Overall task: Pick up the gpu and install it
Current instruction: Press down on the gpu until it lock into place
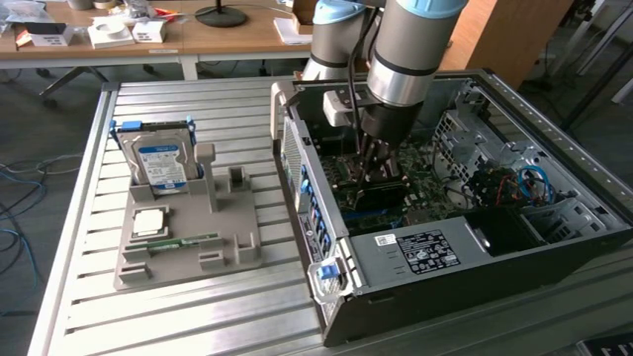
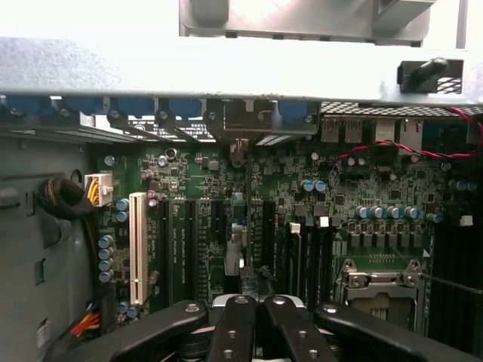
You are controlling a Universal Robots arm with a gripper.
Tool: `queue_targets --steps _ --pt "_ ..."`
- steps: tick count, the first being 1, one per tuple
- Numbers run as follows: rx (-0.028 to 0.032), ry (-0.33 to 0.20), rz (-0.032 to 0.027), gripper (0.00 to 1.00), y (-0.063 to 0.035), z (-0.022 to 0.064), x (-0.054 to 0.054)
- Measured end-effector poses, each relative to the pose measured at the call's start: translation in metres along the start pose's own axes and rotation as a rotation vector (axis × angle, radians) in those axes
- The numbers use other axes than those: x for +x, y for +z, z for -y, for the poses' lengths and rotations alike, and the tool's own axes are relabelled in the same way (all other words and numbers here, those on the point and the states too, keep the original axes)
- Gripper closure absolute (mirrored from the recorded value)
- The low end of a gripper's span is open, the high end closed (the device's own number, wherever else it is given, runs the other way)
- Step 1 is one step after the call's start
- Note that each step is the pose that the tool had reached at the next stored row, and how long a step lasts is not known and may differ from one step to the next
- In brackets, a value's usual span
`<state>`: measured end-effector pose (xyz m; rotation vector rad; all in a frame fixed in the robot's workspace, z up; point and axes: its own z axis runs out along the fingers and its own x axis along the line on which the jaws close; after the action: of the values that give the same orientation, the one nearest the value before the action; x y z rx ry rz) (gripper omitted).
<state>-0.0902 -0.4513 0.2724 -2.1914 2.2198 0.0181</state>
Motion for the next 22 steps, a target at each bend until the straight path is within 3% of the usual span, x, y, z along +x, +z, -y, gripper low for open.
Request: queue_targets --steps 3,22 --pt "0.0002 0.0 0.0028 0.89 0.0002 0.0001 -0.0003" --pt "0.0001 0.0 0.0031 0.89 0.004 0.0 -0.0002"
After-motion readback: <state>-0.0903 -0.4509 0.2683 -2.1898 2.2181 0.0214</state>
